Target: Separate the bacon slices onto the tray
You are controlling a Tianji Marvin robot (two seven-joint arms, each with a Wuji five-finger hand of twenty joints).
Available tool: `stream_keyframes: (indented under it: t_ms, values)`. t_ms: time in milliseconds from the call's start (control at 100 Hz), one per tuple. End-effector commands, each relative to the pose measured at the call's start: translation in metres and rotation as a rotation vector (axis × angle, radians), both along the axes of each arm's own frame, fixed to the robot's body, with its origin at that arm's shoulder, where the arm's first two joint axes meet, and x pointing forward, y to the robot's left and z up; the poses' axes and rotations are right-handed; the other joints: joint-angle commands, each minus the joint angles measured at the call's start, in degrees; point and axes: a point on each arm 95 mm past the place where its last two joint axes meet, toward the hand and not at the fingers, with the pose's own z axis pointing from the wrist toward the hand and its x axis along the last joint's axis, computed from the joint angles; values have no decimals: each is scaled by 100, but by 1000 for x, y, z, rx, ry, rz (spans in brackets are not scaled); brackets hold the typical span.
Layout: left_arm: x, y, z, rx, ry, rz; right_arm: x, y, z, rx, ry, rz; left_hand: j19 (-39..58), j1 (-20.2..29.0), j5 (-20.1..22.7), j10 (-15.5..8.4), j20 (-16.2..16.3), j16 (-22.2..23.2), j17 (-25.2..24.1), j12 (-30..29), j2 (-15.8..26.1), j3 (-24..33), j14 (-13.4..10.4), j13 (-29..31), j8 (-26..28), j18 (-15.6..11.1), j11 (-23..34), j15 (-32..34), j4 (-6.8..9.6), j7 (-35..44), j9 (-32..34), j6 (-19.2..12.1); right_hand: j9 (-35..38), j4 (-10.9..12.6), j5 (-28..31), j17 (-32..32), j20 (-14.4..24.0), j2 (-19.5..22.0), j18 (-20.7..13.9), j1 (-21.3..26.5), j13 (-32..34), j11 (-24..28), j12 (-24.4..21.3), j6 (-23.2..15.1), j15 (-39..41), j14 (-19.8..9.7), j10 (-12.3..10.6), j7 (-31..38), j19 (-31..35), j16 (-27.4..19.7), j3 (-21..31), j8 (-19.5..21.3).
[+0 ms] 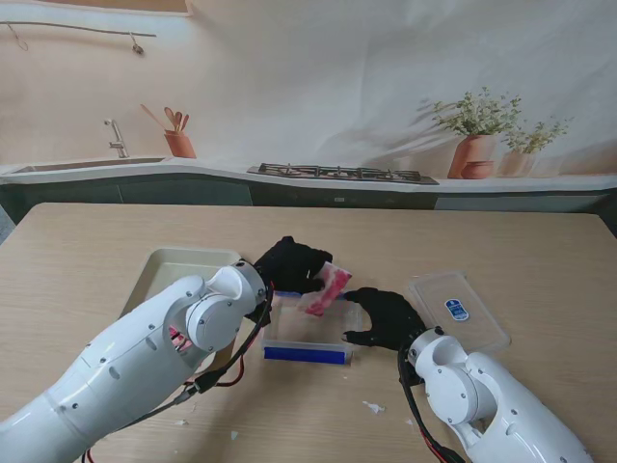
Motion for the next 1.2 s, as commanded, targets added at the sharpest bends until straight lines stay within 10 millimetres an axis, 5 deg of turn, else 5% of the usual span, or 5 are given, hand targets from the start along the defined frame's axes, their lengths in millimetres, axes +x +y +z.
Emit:
stream_keyframes:
  t_ms: [0, 720, 1190]
  values:
    - [-2, -2, -3, -22, 22, 6, -3, 3, -3, 5, 16, 4, 272, 422, -114, 223, 167, 175, 21, 150, 233, 9, 108, 151, 84, 193, 377, 210, -149, 426, 164, -4, -72, 149, -152, 10, 136, 63, -1, 68, -138, 10, -6, 74, 20, -171, -186, -42, -145, 30, 3, -37]
    - [15, 76, 72, 31, -192, -5, -3, 4, -3, 5, 20, 6, 124, 733, -150, 277, 121, 662, 216, 507, 429, -473, 157, 20, 135, -37, 528, 309, -71, 347, 48, 11, -69, 151, -152, 31, 135, 85, -12, 73, -139, 15, -3, 81, 23, -172, -188, -37, -140, 32, -11, -40]
    - [28, 147, 78, 315, -217, -4, -3, 6, -4, 1, 26, 8, 62, 728, -192, 157, 85, 678, 218, 593, 494, -580, 26, 9, 255, -147, 444, 213, -48, 301, 13, -146, -68, 153, -154, 28, 135, 91, -18, 76, -143, 12, -5, 81, 23, -162, -184, -34, -139, 32, -32, -43]
